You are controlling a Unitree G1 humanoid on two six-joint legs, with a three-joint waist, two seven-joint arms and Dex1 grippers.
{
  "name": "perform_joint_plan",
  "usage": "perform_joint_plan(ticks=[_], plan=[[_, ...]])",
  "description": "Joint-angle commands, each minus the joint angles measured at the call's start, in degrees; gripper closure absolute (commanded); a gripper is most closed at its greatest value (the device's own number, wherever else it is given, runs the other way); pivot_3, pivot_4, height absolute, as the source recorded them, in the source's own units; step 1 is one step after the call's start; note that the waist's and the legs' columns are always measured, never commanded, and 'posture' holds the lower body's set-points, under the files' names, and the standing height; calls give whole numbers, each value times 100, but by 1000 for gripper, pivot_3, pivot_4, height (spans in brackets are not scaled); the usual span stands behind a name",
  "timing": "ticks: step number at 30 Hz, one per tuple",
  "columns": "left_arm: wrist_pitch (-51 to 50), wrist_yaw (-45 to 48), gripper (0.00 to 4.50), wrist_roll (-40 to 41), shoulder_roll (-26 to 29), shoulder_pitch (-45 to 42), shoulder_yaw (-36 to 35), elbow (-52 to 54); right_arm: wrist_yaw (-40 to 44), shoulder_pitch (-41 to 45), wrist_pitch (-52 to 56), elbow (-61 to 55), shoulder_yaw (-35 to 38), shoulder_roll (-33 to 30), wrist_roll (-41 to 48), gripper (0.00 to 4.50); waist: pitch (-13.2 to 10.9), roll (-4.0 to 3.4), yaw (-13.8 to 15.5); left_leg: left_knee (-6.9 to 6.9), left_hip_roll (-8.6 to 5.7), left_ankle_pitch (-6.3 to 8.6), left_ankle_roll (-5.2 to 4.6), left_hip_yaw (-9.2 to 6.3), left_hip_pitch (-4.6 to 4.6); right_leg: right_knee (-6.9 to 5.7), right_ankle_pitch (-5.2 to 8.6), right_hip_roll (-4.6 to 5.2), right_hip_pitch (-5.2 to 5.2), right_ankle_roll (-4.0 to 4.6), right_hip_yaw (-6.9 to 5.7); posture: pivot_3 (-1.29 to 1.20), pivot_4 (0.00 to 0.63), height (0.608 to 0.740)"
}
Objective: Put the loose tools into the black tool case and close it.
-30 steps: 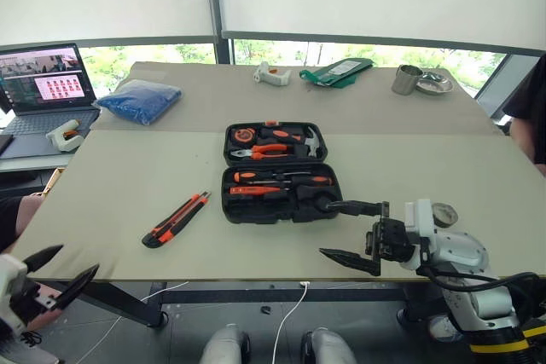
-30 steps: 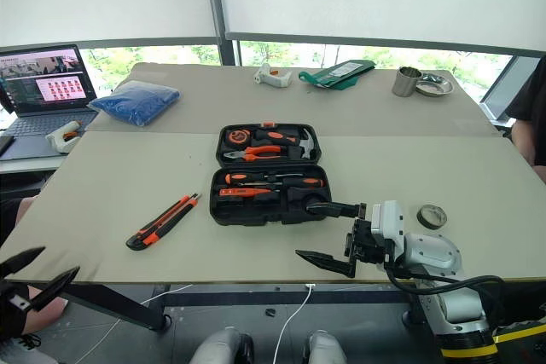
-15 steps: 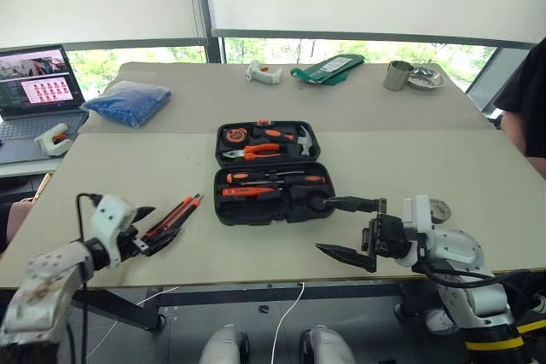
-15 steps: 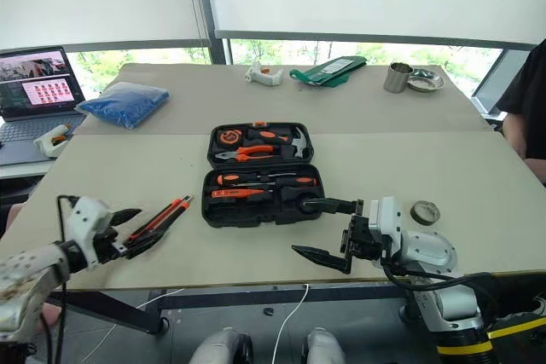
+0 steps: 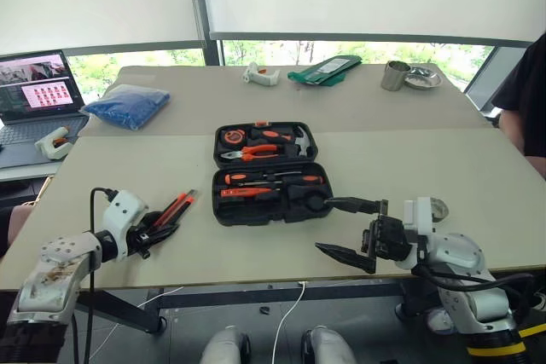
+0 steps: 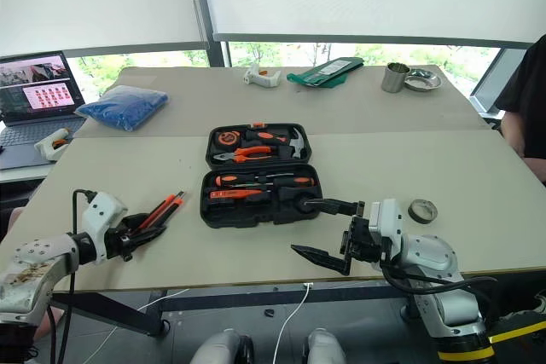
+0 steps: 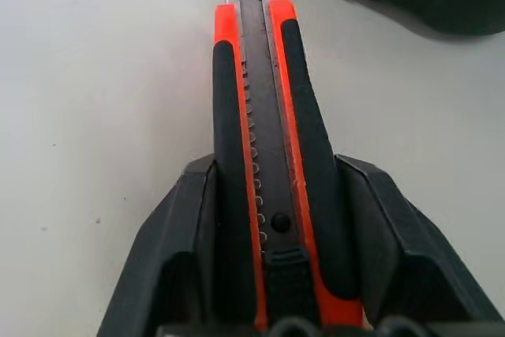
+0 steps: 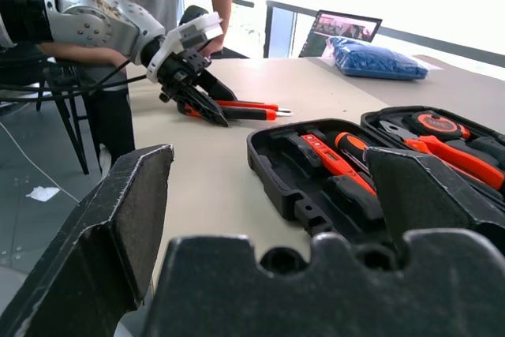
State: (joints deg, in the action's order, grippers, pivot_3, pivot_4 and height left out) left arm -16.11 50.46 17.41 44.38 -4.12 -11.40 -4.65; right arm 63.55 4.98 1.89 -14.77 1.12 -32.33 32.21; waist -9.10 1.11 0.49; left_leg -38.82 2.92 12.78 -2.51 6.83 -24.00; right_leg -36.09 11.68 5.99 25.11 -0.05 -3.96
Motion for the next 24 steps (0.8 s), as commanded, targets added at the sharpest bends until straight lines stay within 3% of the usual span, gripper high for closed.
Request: perform_joint_plan(ticks=[1,5,10,12,18,24], plan=[[734,582,2740,281,114,-301,-301,-164,15,46,-24,-138,190,-94,56,0,-1,2,9,0,0,0,0,0,-1,0,3,0,1,5,0,0,150,740],[821,1313,2740,584,183,-1020,-9,166,0,115,7,-76,351,-220,95,0,-6,11,87,-11,-7,-1,0,-5,-27,5,4,5,8,11,-7,0,150,740],[407,1959,2740,-46,203,-2146,1403,478,-39,100,47,7,655,-440,123,0,-7,13,153,-16,-22,2,-23,5,-32,25,-24,11,-5,-37,1,0,150,740],[447,1899,2740,-420,-87,-2678,1922,339,-67,58,60,-8,752,-493,126,0,-8,13,161,-17,-28,-20,-66,7,-32,25,-23,9,-6,-46,6,0,150,740],[642,1789,2740,-1300,-955,-3751,2991,-552,-96,-343,85,-175,1019,-640,115,0,-14,24,161,-18,-35,-27,-77,5,-39,25,-26,-11,-5,-54,8,0,150,740],[1160,1788,2740,-1816,-1318,-4176,3364,-1292,-219,-593,73,-307,1150,-667,89,0,-16,27,92,-18,-23,-28,-76,1,-36,23,-26,-29,0,-54,20,0,150,740]])
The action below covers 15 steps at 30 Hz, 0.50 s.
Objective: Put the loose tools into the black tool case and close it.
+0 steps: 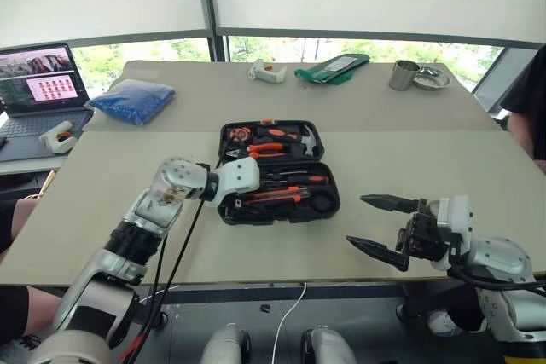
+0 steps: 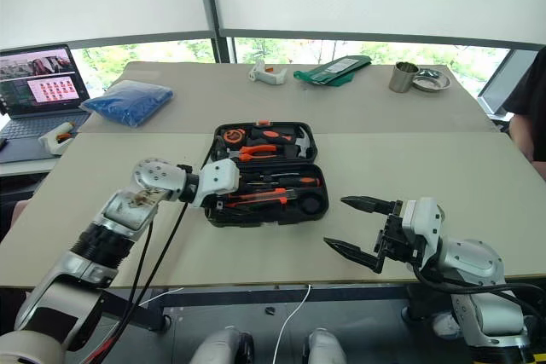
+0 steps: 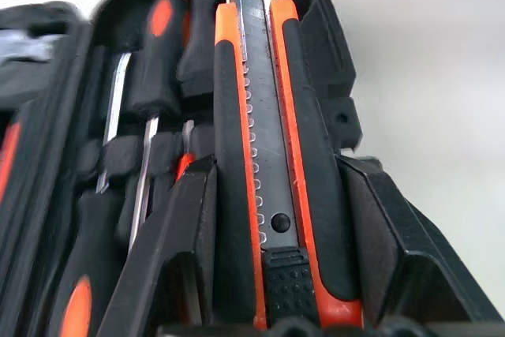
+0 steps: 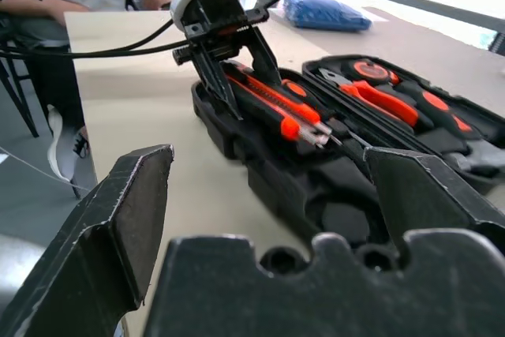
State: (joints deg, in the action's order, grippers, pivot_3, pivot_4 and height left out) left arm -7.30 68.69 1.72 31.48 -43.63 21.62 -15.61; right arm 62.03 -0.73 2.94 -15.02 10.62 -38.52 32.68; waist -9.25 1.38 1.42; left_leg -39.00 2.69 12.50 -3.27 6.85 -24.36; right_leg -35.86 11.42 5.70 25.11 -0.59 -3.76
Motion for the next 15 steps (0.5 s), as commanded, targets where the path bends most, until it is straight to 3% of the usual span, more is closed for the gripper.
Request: perform_joint_plan(ticks=[1,15], plan=[[365,-15,2740,-280,-56,-253,76,-262,-90,-57,-30,-318,203,-47,43,0,0,0,-9,0,2,0,1,-2,0,0,0,-2,0,0,-1,0,150,740],[-167,431,2740,-588,109,-213,202,-19,-239,-75,-7,-370,64,-18,-1,0,0,0,-19,-3,8,-1,1,-6,0,0,0,-1,-2,1,3,0,150,740]])
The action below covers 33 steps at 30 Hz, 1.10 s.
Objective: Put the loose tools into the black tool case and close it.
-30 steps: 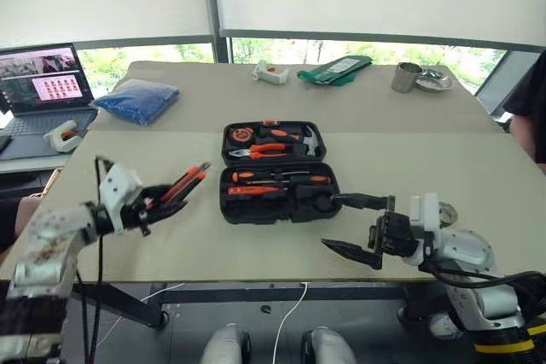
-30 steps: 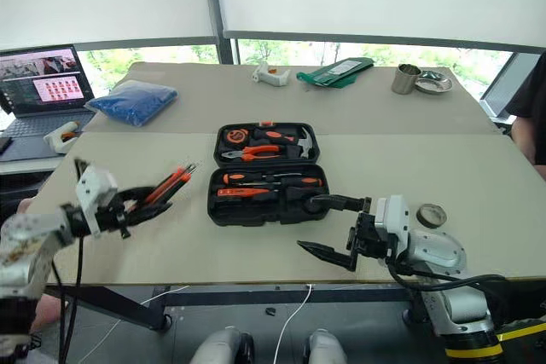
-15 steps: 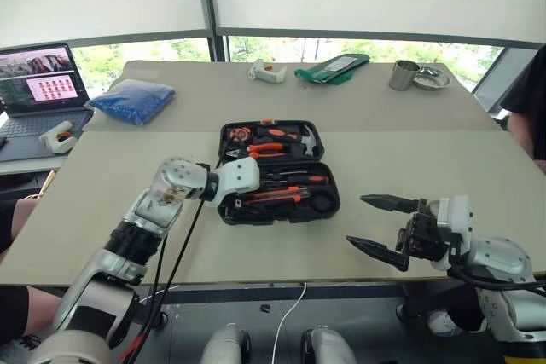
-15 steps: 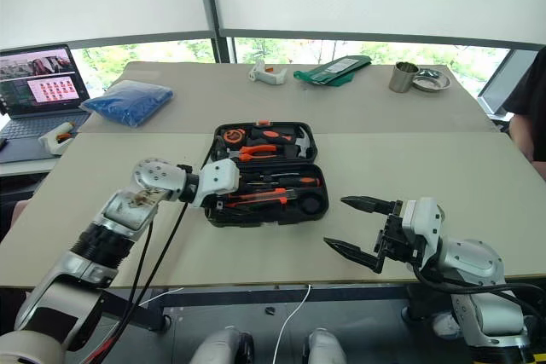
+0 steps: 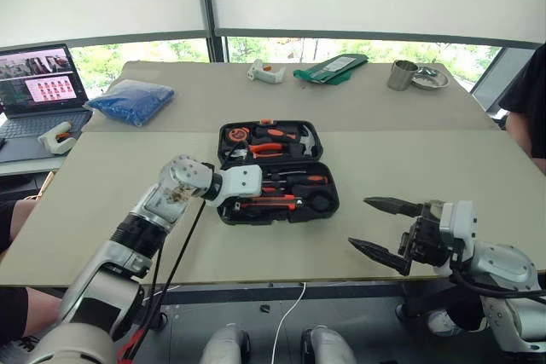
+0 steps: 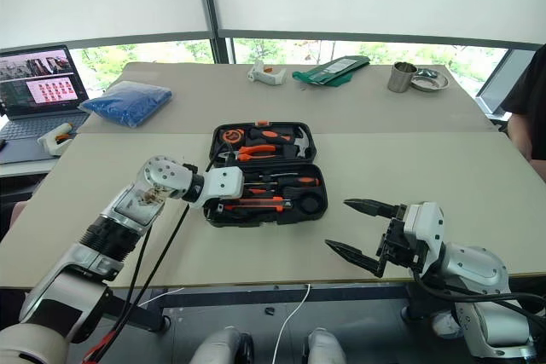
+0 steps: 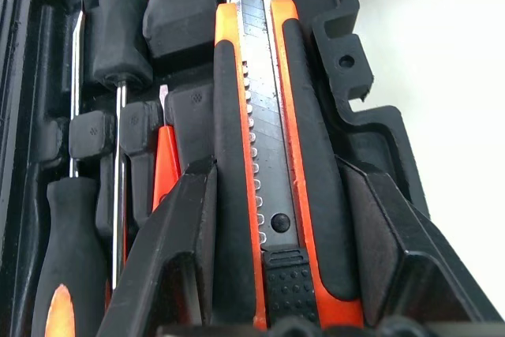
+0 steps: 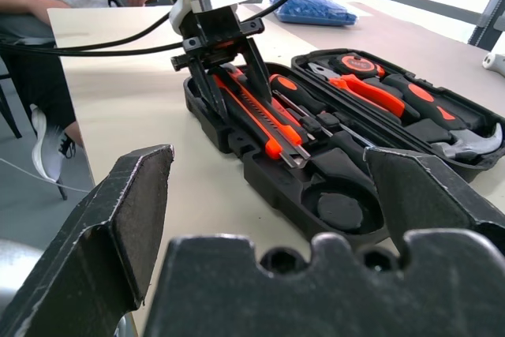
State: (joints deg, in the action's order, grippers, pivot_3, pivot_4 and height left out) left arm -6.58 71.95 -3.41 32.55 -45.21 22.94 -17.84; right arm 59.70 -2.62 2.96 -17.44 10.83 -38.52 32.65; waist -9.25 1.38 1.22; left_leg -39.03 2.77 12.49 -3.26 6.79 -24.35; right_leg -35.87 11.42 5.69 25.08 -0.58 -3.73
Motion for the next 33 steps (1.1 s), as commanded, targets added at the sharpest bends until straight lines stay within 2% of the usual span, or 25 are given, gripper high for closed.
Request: perform_joint_plan(ticks=[1,10,12,13,17,18,25,26,27,32,33], plan=[[-289,92,2740,-100,-3,-51,81,229,2,133,-14,-109,24,-21,-11,0,0,0,0,0,0,0,0,0,0,0,0,0,0,0,0,0,150,740],[-787,77,2740,-46,-22,130,21,518,9,155,-10,-86,-24,-28,-58,0,0,0,-1,-2,0,0,0,0,0,-1,0,-1,-1,0,1,0,150,740],[-737,131,1743,-57,-20,166,79,587,-7,151,10,-107,-47,-3,-39,0,0,0,-2,-2,0,0,0,-1,0,-1,0,-1,-1,0,1,0,150,740],[-675,160,1557,-86,-13,173,114,605,-18,154,22,-112,-60,10,-29,0,0,0,-4,-2,0,0,0,-1,0,-1,0,-1,-1,0,1,0,150,740],[101,-193,164,141,-355,97,-224,259,-36,221,65,-106,-149,49,-5,0,1,-1,-2,-2,-1,0,0,-1,0,0,0,-1,-2,1,2,0,150,740],[178,-262,48,243,-433,75,-370,171,-38,220,83,-117,-155,57,16,0,0,-1,11,-2,-2,0,0,-1,0,0,0,-1,-2,0,3,0,150,740],[369,100,48,1354,-537,155,-1254,-49,-34,222,114,-116,-135,64,24,0,0,0,17,-14,-2,0,-1,-4,-7,-2,-2,-1,-2,-1,2,0,150,740],[422,97,569,1396,-521,190,-1311,-89,-37,220,109,-113,-127,65,21,0,0,0,11,-14,-1,0,-1,-4,-6,-3,-2,-2,-2,-1,2,0,150,740],[556,127,689,1410,-500,259,-1347,-122,-43,219,104,-109,-119,68,19,0,0,0,-1,-14,0,0,-1,-4,-4,-4,-2,-2,-3,-1,2,0,150,740],[933,21,2662,1286,-561,547,-1324,-193,-62,185,70,-110,-136,98,-11,0,0,0,-28,-14,0,-1,-1,-4,0,-8,-3,-4,-6,1,2,0,150,740],[1002,-4,2886,1217,-561,596,-1279,-203,-68,178,64,-114,-144,105,-19,0,0,0,-21,-15,0,0,0,-4,-1,-8,-3,-3,-6,1,2,0,150,740]])
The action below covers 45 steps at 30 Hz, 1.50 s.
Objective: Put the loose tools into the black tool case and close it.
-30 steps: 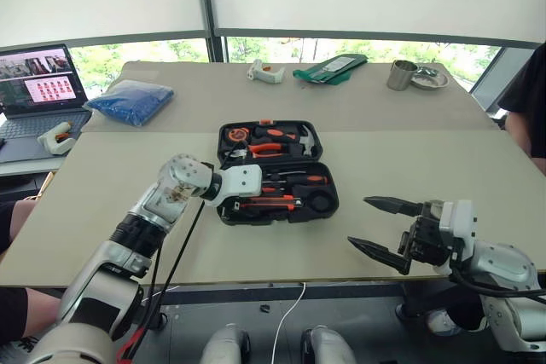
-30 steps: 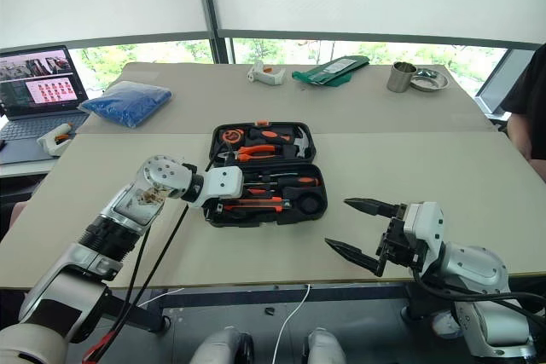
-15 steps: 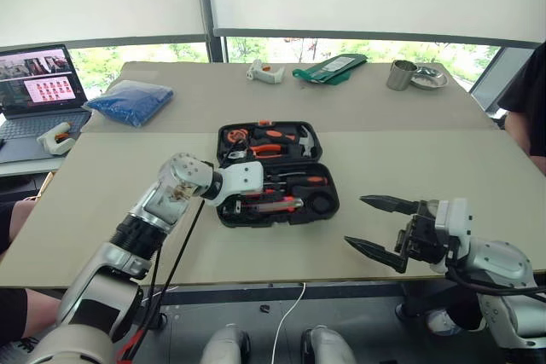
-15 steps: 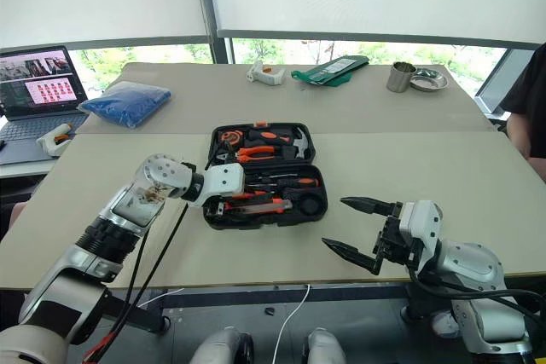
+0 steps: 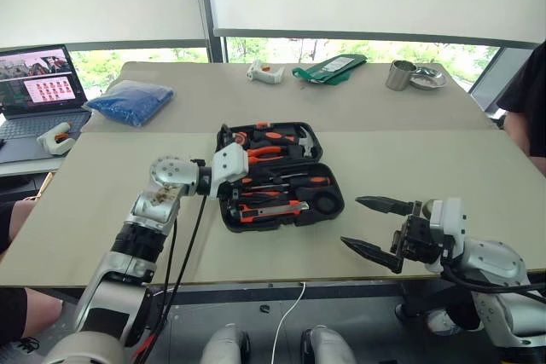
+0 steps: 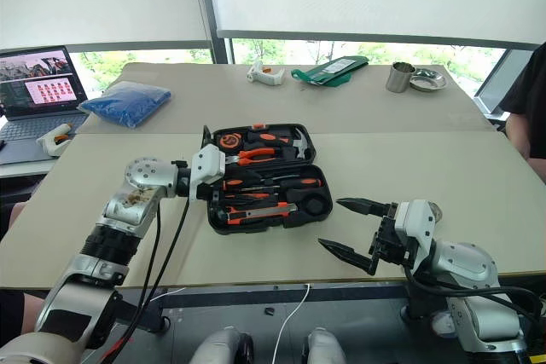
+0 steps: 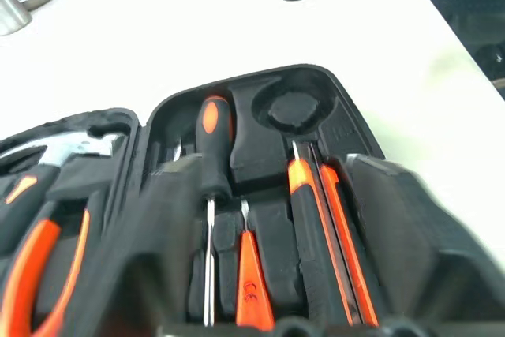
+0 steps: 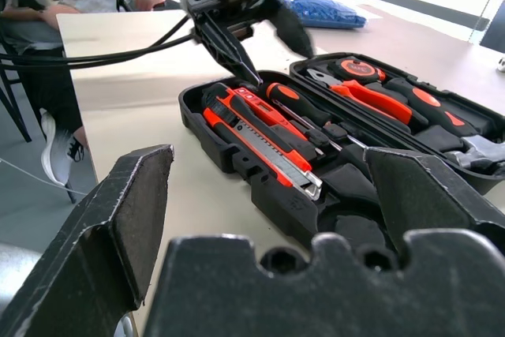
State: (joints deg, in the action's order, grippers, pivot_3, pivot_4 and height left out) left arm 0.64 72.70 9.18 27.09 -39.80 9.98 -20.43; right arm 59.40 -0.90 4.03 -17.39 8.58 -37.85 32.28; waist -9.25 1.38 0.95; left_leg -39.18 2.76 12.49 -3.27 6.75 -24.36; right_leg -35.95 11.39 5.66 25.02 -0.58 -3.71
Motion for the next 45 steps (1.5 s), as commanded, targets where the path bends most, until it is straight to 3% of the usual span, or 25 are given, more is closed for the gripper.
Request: perform_joint_plan(ticks=[1,4,5,14,20,24,28,32,35,39,45], plan=[[399,-128,3384,-163,-5,116,84,29,-48,-5,-44,-127,79,47,14,0,0,0,16,0,0,0,0,0,0,0,0,0,0,0,0,0,150,740],[524,-280,4451,-358,-17,223,182,6,-64,-31,-40,-132,87,59,6,0,0,0,27,-1,-1,0,0,0,-1,1,-1,1,-1,0,0,0,150,740],[525,-301,4487,-382,-19,239,200,5,-67,-37,-41,-131,89,58,6,0,0,0,28,-1,-1,0,0,0,-1,1,-1,2,-1,0,0,0,150,740],[175,-524,4487,-862,59,472,601,-53,-118,-160,-53,-134,112,62,0,0,1,-1,23,-1,2,0,0,-1,9,0,0,1,-8,-1,0,0,150,740],[-866,-740,4487,-977,-71,577,828,-172,-151,-192,-48,-137,97,84,4,0,6,-6,37,-1,5,1,1,-7,58,4,4,2,-62,0,-1,0,150,740],[-1020,-815,4487,-1074,-75,733,989,-157,-177,-198,-33,-149,104,95,6,0,27,-18,31,-1,8,2,2,-12,81,7,27,4,-82,36,-1,0,150,740],[-806,-896,4487,-930,-122,814,867,-139,-211,-281,-26,-203,159,81,25,0,71,-31,38,6,7,2,1,-11,86,8,29,7,-85,37,0,0,150,740],[-176,-941,4487,-139,-436,822,138,10,-438,-503,-46,-313,479,73,77,0,84,-33,52,10,5,3,1,-9,81,10,29,13,-79,36,1,0,150,740],[221,-636,3788,333,-407,853,-253,115,-683,-823,41,-415,1034,90,324,0,82,-30,47,10,5,2,1,-8,59,12,28,13,-62,36,1,0,150,740],[330,-80,2276,1163,-262,1072,-791,435,-886,-1549,-168,-293,1933,196,292,0,81,-29,56,18,6,3,0,-10,52,14,13,9,-56,10,-5,0,150,740],[22,593,19,1656,585,1981,-1190,1167,-925,-2814,-989,270,2961,668,-183,0,82,-31,39,26,7,10,1,-9,57,17,45,11,-57,33,-5,0,150,740]])
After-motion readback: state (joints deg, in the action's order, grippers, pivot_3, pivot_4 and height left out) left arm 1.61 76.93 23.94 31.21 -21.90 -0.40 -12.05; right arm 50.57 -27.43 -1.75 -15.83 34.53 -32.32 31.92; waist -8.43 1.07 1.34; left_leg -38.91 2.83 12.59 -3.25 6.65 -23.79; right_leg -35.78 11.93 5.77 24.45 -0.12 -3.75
